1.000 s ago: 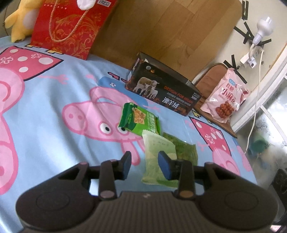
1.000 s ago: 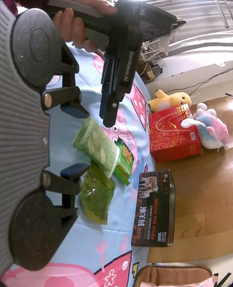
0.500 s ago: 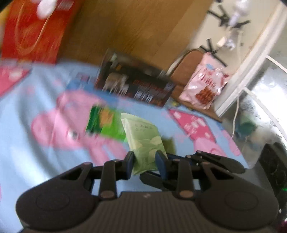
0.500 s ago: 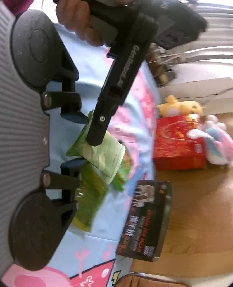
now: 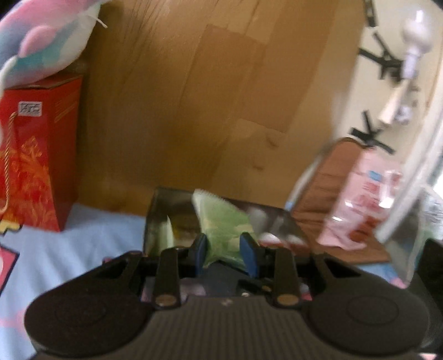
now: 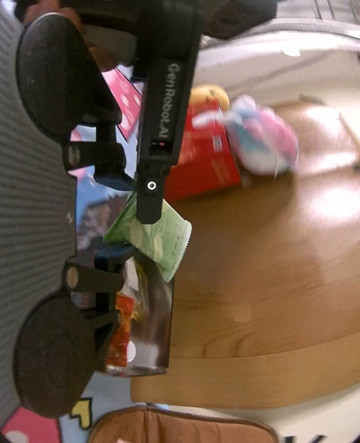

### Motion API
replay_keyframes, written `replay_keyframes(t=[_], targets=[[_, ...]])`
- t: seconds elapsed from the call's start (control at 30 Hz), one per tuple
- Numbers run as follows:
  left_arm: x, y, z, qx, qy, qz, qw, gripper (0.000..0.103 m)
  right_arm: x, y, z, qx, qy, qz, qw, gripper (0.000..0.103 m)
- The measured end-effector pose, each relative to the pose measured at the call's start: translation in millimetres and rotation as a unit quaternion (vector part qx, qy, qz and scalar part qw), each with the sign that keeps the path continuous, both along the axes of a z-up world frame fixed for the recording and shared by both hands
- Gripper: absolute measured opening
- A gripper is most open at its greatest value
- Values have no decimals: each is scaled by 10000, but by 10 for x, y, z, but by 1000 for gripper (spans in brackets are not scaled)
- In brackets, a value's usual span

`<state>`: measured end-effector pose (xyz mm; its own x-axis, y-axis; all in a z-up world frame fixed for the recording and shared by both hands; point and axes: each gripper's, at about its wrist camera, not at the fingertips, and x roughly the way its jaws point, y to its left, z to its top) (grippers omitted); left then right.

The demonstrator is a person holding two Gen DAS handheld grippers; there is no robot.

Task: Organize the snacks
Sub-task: 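Open the right gripper to drop the pastry into the box, then move the right gripper down to the green cracker packet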

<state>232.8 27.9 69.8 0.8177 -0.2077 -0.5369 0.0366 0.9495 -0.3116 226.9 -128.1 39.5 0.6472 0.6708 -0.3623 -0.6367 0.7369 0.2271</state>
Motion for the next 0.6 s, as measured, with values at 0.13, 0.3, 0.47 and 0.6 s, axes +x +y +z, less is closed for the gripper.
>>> replay_keyframes(t=[0.13, 0.3, 0.47, 0.6], targets=[[29, 22, -68, -67, 120, 183, 9997, 30, 231, 102, -71, -181, 217, -375, 9989, 54], [-548, 242, -43, -422, 35, 157, 9990, 32, -193, -408, -59, 508, 315, -352, 9976, 55], [-893, 455, -381, -601, 631, 321, 9957, 32, -562, -445, -318, 398, 983, 343, 9938, 55], [-1052, 496, -540, -723, 902, 374, 9926, 32, -797, -168, -504, -264, 1011, 611, 9927, 55]])
